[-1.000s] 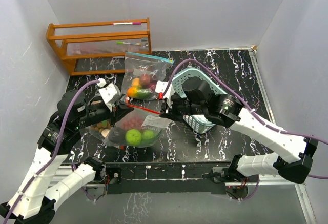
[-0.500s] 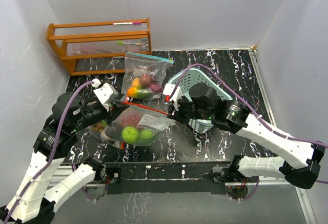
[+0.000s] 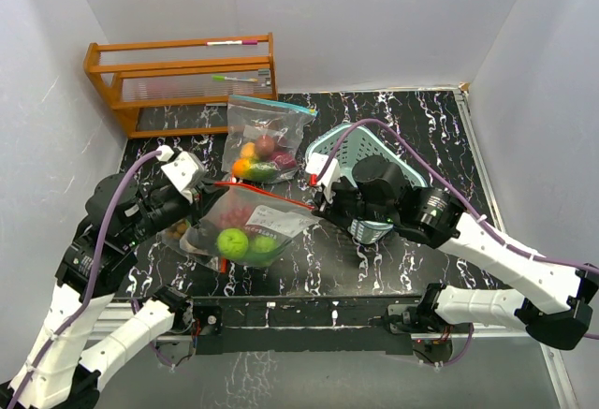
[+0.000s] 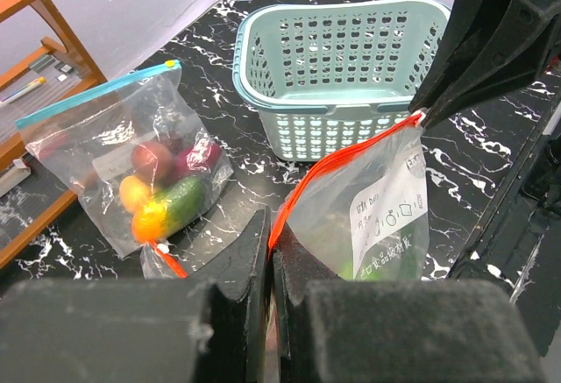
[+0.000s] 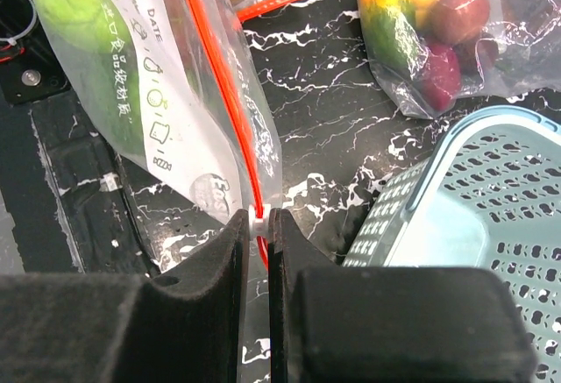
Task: Place the food in the zip-top bag and seal the zipper
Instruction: Zip the zipper food storage bag at the center of the board, then place the zipper food storage bag at the center of the board.
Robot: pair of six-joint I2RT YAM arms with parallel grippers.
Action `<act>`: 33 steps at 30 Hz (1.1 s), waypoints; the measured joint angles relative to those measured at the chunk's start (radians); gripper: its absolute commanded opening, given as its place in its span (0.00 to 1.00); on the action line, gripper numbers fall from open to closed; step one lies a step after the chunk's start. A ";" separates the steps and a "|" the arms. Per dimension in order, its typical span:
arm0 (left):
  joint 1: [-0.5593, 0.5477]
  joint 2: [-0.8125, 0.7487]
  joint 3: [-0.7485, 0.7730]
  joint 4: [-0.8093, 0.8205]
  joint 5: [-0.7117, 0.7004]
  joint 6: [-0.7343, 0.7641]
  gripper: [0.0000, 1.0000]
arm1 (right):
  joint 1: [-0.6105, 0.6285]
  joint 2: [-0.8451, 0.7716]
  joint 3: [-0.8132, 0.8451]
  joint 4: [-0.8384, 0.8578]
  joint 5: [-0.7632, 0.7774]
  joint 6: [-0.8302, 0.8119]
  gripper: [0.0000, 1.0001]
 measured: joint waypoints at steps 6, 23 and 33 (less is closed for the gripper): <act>0.000 -0.004 0.000 0.010 -0.018 -0.003 0.00 | 0.000 -0.005 -0.002 -0.011 0.014 0.001 0.08; 0.000 -0.021 0.000 0.065 -0.051 -0.030 0.00 | -0.004 -0.024 -0.018 -0.042 0.076 0.040 0.70; 0.001 -0.013 -0.030 0.151 -0.069 -0.103 0.00 | -0.008 0.069 0.130 -0.049 0.234 0.241 0.98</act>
